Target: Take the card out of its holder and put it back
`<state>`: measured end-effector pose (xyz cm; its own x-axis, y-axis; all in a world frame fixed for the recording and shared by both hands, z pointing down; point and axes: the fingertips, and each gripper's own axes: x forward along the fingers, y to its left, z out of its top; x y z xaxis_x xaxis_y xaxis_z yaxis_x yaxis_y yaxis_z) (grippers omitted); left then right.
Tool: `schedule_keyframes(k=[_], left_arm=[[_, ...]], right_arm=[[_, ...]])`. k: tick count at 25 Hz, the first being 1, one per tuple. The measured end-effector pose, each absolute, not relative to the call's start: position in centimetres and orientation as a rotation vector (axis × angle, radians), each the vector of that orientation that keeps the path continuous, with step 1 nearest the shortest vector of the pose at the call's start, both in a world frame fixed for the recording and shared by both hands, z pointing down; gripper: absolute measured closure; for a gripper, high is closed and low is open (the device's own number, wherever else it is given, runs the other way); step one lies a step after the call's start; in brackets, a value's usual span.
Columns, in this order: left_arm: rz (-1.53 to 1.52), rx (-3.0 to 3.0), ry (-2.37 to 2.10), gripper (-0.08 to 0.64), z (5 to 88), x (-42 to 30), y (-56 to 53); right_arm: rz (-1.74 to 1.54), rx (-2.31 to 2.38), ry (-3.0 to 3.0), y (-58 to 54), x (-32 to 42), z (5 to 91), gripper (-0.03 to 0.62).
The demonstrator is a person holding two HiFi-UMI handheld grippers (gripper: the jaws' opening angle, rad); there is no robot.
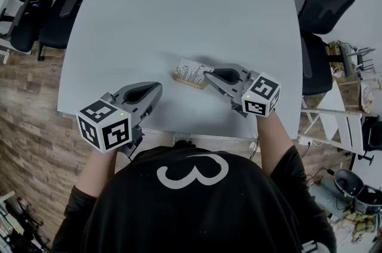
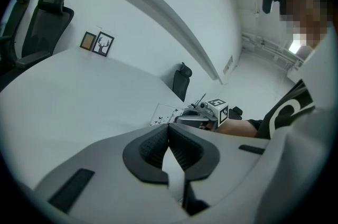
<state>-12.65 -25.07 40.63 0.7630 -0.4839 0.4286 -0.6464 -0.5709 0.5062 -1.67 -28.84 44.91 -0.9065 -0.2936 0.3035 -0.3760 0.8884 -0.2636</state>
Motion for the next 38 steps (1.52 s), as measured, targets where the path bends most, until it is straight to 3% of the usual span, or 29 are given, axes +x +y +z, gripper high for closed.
schedule_keyframes(k=[23,38], left_arm=[[0.294,2.283,-0.905,0.549,39.3,-13.3,-22.2],[0.208,2.321,-0.981,0.549,35.7,-12.3,-16.3]], right_arm=[[0.317,0.579,-2.820,-28.2,-1.8,43.1,0.572],[0.109,0.763,-2.845,-25.9,-0.5,37.4,0.572]])
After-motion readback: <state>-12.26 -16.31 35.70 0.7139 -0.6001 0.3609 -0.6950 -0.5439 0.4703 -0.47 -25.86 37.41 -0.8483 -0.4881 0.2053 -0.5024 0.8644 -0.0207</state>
